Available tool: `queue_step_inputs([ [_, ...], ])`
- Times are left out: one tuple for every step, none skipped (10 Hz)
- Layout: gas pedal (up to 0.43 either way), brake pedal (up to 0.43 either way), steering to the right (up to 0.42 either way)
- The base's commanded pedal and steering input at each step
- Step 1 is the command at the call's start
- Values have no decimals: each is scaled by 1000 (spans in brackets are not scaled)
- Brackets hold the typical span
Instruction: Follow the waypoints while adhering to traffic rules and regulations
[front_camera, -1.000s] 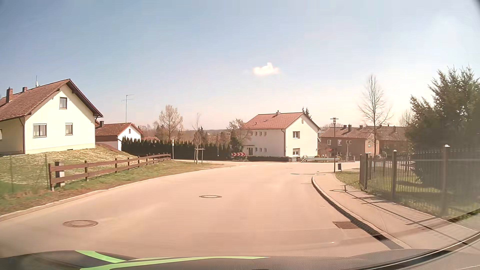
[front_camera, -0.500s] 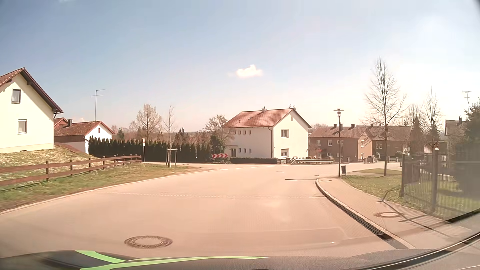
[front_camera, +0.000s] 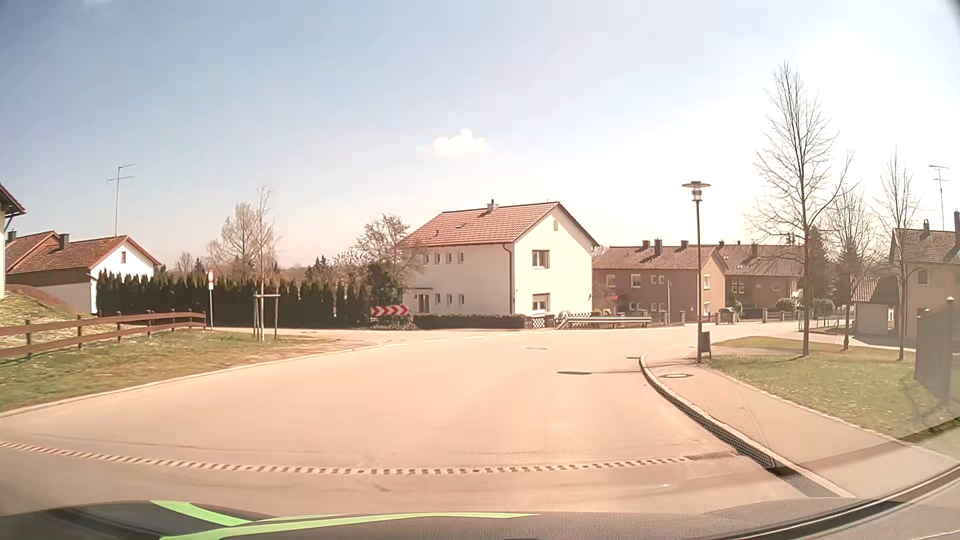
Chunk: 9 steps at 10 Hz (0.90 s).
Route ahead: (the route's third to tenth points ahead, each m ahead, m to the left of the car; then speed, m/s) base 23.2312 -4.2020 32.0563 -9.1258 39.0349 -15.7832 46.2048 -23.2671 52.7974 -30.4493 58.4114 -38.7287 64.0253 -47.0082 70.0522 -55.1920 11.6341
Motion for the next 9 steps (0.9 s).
queue_step_inputs([
  [0, 183, 58],
  [0, 177, 60],
  [0, 177, 63],
  [0, 171, 67],
  [0, 171, 73],
  [0, 165, 79],
  [0, 165, 80],
  [0, 159, 85],
  [0, 146, 86],
])
